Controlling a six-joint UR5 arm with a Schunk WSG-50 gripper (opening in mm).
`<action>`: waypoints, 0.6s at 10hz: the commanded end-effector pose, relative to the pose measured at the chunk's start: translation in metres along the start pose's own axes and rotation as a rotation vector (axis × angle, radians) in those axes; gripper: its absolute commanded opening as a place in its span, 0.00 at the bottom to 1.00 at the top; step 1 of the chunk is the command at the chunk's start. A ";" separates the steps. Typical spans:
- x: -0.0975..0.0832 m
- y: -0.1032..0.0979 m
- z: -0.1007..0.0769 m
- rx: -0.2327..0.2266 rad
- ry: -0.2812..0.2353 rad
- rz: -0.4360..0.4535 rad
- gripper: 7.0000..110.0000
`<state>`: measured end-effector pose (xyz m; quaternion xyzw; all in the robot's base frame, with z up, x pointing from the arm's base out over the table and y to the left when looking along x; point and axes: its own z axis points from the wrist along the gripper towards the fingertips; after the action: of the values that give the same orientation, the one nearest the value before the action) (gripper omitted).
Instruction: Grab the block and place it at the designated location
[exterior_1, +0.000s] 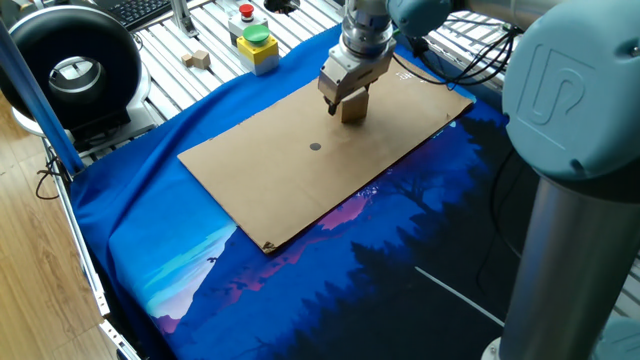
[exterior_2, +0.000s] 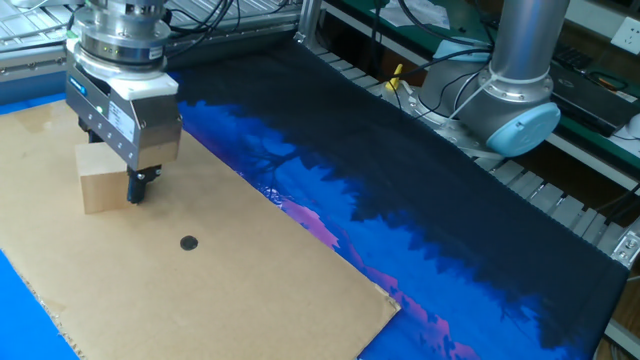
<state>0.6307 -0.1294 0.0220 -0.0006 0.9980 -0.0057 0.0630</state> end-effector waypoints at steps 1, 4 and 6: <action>-0.002 -0.009 0.000 0.030 -0.009 0.019 0.00; -0.007 -0.016 0.000 0.057 -0.031 0.032 0.00; -0.006 -0.017 0.001 0.063 -0.026 0.040 0.00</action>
<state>0.6352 -0.1443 0.0215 0.0114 0.9967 -0.0350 0.0729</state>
